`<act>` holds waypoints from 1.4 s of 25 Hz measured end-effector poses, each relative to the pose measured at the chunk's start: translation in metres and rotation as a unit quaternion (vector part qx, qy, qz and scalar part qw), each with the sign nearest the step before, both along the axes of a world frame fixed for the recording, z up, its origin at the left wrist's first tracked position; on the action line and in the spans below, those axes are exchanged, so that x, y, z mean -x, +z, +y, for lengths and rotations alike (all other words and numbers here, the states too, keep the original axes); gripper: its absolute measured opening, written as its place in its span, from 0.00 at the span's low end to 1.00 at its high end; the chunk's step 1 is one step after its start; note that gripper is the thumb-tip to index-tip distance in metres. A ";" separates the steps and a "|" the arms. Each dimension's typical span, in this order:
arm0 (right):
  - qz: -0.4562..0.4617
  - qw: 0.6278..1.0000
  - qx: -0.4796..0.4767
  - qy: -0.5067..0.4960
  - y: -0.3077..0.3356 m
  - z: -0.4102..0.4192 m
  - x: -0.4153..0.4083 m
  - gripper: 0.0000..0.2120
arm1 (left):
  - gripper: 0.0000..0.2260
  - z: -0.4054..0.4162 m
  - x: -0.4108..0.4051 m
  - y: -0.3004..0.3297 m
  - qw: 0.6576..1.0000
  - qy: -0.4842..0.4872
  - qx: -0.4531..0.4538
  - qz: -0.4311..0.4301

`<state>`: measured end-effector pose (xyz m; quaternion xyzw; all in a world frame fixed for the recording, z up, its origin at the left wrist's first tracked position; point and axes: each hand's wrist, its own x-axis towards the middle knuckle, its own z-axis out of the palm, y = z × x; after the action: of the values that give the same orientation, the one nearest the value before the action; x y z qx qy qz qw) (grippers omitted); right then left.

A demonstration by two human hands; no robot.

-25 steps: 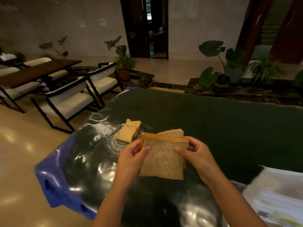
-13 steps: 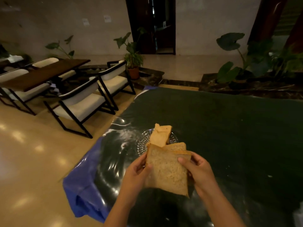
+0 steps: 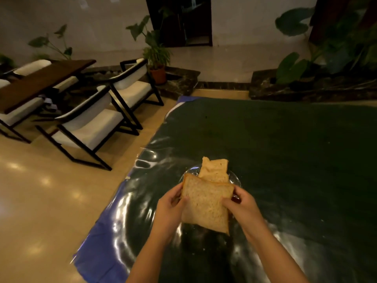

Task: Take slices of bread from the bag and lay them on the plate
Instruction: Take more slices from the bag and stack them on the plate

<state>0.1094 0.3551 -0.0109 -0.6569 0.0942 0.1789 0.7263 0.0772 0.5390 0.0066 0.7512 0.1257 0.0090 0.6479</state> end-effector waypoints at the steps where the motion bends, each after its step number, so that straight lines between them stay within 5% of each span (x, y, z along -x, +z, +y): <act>1: -0.003 1.000 0.014 -0.010 -0.005 0.004 -0.007 0.16 | 0.16 0.005 -0.012 -0.005 1.000 -0.012 0.003 0.005; 13: 0.023 0.965 0.141 -0.221 -0.091 0.063 -0.032 0.18 | 0.19 0.037 -0.097 -0.111 0.987 -0.122 -0.086 0.058; 25: -0.025 0.915 0.339 -0.215 -0.128 0.065 -0.058 0.23 | 0.18 0.023 -0.120 -0.155 0.979 -0.088 -0.175 0.061; 35: -0.035 0.899 0.346 -0.266 -0.126 0.069 -0.035 0.16 | 0.09 0.032 -0.098 -0.137 0.981 -0.040 -0.182 0.053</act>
<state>0.1447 0.4237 -0.1373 -0.8230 0.2956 -0.0882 0.4770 0.1752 0.5707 -0.1306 0.8607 0.1263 -0.0343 0.4921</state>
